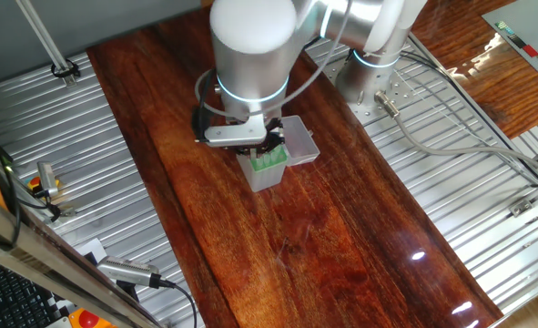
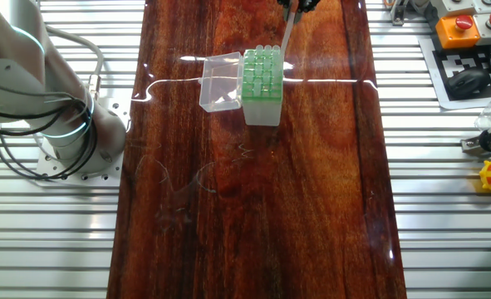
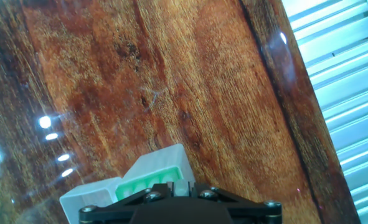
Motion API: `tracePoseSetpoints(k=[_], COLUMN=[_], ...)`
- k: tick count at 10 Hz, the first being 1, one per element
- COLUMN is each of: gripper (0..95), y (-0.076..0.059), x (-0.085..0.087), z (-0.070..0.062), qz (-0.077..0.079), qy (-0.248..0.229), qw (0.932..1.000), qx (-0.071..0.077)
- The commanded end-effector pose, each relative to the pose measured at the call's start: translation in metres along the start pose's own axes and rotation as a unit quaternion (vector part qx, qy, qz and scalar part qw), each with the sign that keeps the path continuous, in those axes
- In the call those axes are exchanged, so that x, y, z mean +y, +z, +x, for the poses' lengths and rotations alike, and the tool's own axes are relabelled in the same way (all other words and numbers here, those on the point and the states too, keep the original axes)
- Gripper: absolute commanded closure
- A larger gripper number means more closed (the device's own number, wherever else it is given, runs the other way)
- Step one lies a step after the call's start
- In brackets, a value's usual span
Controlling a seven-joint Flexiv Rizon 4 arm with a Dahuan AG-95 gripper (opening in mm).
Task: Insert a large pipette tip into the holder for large pipette tips
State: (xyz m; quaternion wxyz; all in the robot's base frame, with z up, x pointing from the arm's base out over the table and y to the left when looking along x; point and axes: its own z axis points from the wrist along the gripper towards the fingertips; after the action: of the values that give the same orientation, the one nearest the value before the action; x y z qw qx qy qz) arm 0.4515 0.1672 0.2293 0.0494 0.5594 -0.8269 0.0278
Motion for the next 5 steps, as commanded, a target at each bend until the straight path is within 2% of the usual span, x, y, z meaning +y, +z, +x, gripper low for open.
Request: tracePoseSetpoints(k=[1, 3, 5], gripper=[95.0, 95.0, 95.0], y=[0.0007, 0.0022, 0.0034], x=[0.0005, -0.0008, -0.0023], z=[0.0002, -0.0014, -0.0044], qz=[0.005, 0.016, 0.017], qy=[-0.011, -0.032, -0.034], qw=[0.9999, 0.9993, 0.9992], qx=[-0.007, -0.011, -0.010])
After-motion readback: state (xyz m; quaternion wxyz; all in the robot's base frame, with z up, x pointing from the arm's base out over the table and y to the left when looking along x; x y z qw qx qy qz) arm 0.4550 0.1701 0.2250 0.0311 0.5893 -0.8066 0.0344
